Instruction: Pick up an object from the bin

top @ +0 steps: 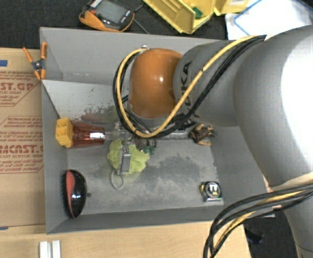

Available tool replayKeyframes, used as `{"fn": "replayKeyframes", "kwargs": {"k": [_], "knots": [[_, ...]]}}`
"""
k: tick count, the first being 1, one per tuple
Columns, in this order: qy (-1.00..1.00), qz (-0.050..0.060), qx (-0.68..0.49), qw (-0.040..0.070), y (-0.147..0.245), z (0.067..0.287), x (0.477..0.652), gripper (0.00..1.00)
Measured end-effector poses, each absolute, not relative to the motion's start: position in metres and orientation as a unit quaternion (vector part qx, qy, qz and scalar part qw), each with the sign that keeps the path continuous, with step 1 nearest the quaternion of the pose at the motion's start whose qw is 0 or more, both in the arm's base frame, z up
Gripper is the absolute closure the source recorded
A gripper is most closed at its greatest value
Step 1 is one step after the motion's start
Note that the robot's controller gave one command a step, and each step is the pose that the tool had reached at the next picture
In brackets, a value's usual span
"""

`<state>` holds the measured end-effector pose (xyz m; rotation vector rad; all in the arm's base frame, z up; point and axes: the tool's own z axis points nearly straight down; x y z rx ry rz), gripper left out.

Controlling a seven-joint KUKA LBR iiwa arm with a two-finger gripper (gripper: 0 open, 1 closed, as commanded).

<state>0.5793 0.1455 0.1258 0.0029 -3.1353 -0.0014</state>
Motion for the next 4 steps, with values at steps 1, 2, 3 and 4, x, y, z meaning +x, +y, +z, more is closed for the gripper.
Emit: {"fn": "replayKeyframes", "kwargs": {"k": [1,2,3,4], "knots": [[-1.000,-0.001,0.000,-0.001,0.144,0.130,0.582,0.00],[-1.000,-0.001,-0.003,0.000,0.098,0.134,0.579,0.00],[-0.990,-0.002,0.143,-0.001,0.099,0.119,0.573,0.00],[-0.996,-0.002,0.090,-0.001,0.114,0.129,0.570,0.00]]}}
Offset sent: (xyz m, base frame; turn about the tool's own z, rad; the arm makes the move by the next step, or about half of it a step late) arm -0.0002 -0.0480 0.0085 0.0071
